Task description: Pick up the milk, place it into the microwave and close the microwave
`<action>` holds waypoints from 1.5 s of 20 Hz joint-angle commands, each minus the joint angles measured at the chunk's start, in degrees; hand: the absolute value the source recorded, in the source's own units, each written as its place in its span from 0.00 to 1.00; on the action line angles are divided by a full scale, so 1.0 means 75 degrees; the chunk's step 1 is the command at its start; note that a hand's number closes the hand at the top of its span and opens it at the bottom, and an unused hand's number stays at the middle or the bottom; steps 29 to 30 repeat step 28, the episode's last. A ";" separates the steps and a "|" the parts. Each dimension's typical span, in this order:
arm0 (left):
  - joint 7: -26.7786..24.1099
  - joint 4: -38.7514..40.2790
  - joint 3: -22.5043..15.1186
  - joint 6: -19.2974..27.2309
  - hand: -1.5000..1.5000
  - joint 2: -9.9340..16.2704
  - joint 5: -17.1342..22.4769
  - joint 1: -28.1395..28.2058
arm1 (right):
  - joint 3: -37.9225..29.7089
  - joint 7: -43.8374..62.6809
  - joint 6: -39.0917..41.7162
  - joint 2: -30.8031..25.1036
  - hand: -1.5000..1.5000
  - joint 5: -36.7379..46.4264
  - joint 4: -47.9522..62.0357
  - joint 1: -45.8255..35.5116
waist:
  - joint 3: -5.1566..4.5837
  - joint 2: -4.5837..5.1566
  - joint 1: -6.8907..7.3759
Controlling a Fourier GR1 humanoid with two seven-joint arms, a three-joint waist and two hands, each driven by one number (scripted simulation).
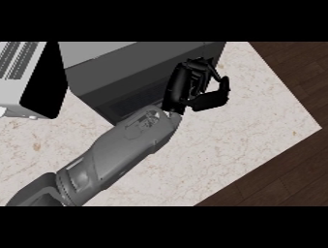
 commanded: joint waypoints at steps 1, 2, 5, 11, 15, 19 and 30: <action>0.0228 0.0827 0.0541 0.0583 1.00 -0.0212 0.0308 -0.0202 | -0.0141 0.0091 -0.0037 -0.0115 0.00 -0.0155 0.0024 -0.0056 | -0.0008 0.0074 0.0203; 0.0248 0.0923 0.0625 0.0686 1.00 -0.0217 0.0367 -0.0186 | -0.0202 0.0097 -0.0012 -0.0131 0.00 -0.0240 0.0009 0.0036 | -0.0003 0.0034 0.0163; 0.0230 0.1126 0.0595 0.0603 1.00 -0.0224 0.0430 -0.0271 | -0.0327 0.0096 -0.0115 -0.0154 0.00 -0.0268 -0.0013 0.0003 | -0.0007 0.0065 0.0374; 0.0146 0.1432 0.0232 0.0117 1.00 0.0081 0.0648 -0.0089 | -0.0783 0.0184 -0.0229 -0.0415 0.00 -0.0426 -0.0071 0.0115 | -0.0032 0.0053 0.0672; 0.0182 0.1572 0.0014 -0.0316 1.00 0.0236 0.0810 -0.0077 | -0.0892 0.0223 -0.0318 -0.0406 0.00 -0.0540 -0.0107 0.0171 | -0.0032 0.0125 0.0944; 0.0110 0.1730 -0.0064 -0.0390 0.00 0.0451 0.0895 -0.0141 | -0.1095 0.0280 -0.0309 -0.0493 0.00 -0.0721 -0.0202 0.0323 | -0.0032 0.0063 0.1046; -0.0081 0.1785 -0.0301 -0.0786 0.00 0.0481 0.1238 0.0020 | -0.1351 0.0445 -0.0416 -0.0576 0.00 -0.0920 -0.0544 0.0643 | -0.0043 0.0032 0.1293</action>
